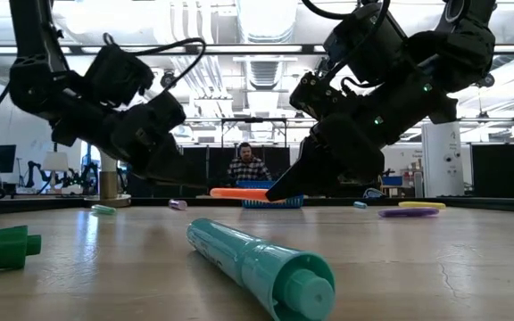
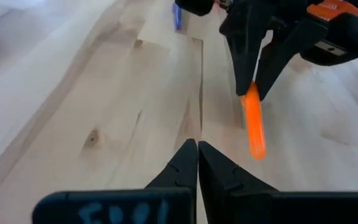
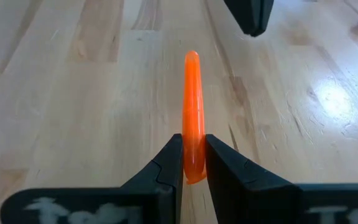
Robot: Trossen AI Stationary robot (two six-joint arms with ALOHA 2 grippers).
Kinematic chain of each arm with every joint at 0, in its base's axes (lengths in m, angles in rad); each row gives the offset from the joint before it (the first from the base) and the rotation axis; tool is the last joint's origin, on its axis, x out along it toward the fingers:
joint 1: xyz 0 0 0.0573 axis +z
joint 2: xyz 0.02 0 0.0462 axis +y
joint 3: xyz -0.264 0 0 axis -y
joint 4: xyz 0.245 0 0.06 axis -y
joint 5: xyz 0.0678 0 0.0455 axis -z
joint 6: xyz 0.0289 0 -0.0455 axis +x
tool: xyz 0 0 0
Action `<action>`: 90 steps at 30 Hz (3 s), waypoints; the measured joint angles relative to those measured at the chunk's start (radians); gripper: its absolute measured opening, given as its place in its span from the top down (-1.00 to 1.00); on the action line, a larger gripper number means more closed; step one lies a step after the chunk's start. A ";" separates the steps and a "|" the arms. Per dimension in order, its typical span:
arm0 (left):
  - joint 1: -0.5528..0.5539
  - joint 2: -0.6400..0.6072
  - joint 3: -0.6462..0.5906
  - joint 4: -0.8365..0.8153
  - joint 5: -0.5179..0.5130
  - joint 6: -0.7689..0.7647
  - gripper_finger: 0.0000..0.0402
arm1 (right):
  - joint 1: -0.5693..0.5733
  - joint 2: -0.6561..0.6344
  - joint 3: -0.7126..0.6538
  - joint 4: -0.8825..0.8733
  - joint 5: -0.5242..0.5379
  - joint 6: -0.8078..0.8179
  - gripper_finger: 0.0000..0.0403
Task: Pick & Place Markers
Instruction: Put the orange pen into the green bin
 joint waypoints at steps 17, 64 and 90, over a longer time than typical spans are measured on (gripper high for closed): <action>-0.039 0.000 0.041 -0.048 0.047 0.029 0.04 | 0.000 0.000 0.000 0.007 0.026 0.001 0.74; -0.144 0.042 0.115 -0.062 -0.050 0.022 0.52 | 0.007 0.000 0.000 0.075 0.050 -0.023 0.74; -0.144 -0.108 0.114 -0.324 -0.061 0.045 0.83 | 0.055 -0.024 0.001 0.079 0.115 -0.008 0.39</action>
